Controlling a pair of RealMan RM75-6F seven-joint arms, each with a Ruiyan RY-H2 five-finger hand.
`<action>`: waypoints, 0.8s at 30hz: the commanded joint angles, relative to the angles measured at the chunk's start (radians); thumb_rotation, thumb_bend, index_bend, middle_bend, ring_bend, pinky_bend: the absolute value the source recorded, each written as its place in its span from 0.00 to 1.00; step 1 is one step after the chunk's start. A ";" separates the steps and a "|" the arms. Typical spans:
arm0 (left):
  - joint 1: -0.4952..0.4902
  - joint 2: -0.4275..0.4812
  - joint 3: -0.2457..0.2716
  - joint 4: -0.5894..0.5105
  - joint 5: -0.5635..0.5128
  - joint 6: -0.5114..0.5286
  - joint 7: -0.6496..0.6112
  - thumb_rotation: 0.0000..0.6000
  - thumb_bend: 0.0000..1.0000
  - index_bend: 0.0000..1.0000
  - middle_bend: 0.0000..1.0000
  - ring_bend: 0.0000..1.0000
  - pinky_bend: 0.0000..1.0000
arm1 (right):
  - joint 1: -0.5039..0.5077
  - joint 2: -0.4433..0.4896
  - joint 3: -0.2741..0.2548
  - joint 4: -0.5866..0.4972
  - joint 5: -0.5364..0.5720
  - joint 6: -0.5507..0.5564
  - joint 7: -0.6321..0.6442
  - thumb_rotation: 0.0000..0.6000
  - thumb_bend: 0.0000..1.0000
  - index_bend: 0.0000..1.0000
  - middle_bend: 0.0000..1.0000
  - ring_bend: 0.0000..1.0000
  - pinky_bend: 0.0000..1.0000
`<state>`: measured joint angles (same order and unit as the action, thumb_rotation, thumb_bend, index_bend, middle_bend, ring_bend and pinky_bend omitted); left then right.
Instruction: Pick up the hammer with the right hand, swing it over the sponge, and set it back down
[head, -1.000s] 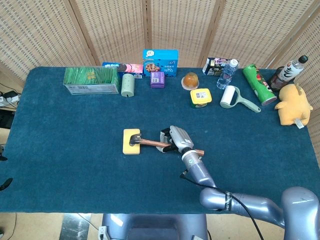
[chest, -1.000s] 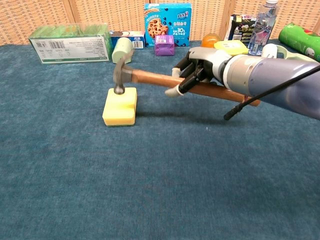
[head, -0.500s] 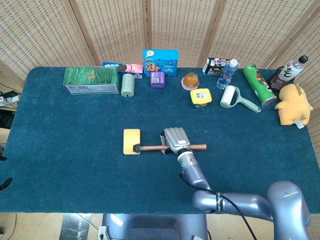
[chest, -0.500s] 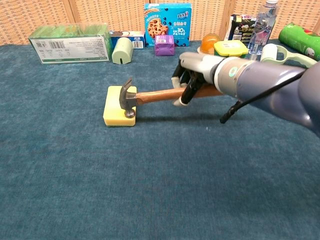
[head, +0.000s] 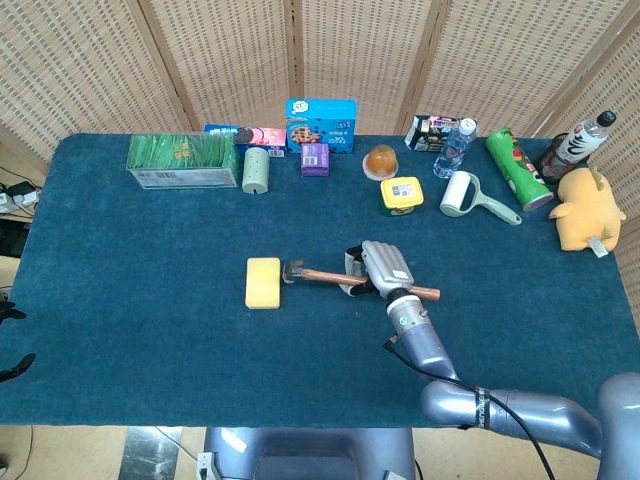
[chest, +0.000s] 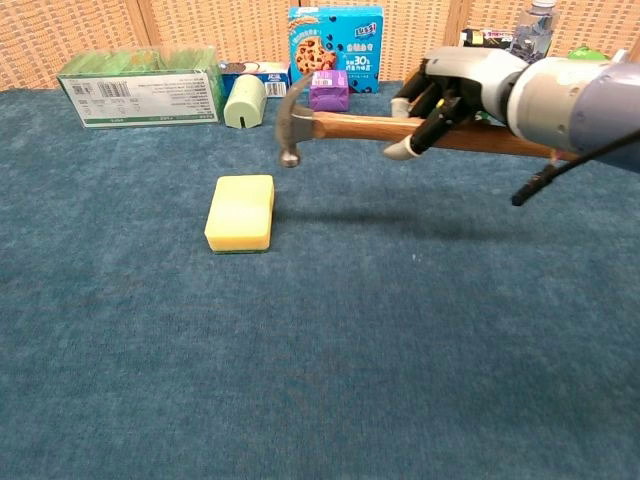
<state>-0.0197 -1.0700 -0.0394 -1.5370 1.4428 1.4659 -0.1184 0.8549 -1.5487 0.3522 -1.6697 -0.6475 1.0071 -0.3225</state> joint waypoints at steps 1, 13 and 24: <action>-0.003 0.002 0.001 -0.009 0.004 -0.002 0.009 1.00 0.22 0.33 0.25 0.12 0.11 | -0.029 0.020 -0.033 0.028 -0.047 -0.023 0.036 1.00 0.36 0.90 1.00 1.00 0.93; -0.012 0.004 0.008 -0.072 0.005 -0.013 0.076 1.00 0.22 0.33 0.25 0.12 0.11 | -0.103 -0.025 -0.159 0.281 -0.282 -0.083 0.175 1.00 0.36 0.90 1.00 1.00 0.85; -0.010 0.014 0.010 -0.097 -0.013 -0.016 0.103 1.00 0.22 0.33 0.25 0.12 0.11 | -0.126 -0.128 -0.174 0.471 -0.383 -0.119 0.289 1.00 0.35 0.88 1.00 1.00 0.77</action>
<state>-0.0300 -1.0557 -0.0298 -1.6344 1.4299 1.4498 -0.0152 0.7336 -1.6694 0.1797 -1.2074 -1.0218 0.8962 -0.0438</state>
